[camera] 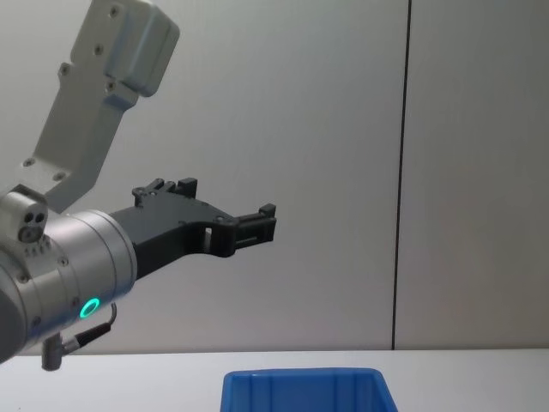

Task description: Pick up the two dolls from the table and place them into the box.

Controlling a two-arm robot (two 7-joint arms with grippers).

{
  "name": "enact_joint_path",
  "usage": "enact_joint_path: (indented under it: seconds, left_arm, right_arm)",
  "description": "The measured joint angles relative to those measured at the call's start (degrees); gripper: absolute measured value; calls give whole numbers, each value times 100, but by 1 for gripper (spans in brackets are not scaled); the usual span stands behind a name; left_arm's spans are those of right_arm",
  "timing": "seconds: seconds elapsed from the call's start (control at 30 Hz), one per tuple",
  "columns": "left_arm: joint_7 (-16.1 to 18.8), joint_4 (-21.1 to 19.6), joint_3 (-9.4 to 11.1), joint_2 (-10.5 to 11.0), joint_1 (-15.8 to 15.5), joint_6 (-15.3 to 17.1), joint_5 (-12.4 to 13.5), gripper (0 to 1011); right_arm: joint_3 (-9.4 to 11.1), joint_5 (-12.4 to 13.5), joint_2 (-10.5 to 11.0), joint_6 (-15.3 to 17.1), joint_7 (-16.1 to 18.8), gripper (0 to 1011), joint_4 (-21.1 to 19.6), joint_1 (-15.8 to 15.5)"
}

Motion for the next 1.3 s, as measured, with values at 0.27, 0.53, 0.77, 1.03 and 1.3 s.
enact_joint_path:
  seconds: [0.27, 0.53, 0.77, 1.03, 1.3]
  left_arm:
    - [0, 0, 0, 0, 0, 0, 0, 1001]
    - [0, 0, 0, 0, 0, 0, 0, 1001]
    - [0, 0, 0, 0, 0, 0, 0, 1001]
    - [0, 0, 0, 0, 0, 0, 0, 1001]
    - [0, 0, 0, 0, 0, 0, 0, 1001]
  right_arm:
    - [1, 61, -55, -120, 161, 564, 289, 149]
    - [-14, 41, -80, -263, 308, 334, 367, 217]
    - [-33, -39, -84, -347, 383, 248, 241, 220]
    - [-65, -90, -94, -418, 464, 204, -45, 190]
    - [-116, -93, -122, -545, 716, 171, -274, 186]
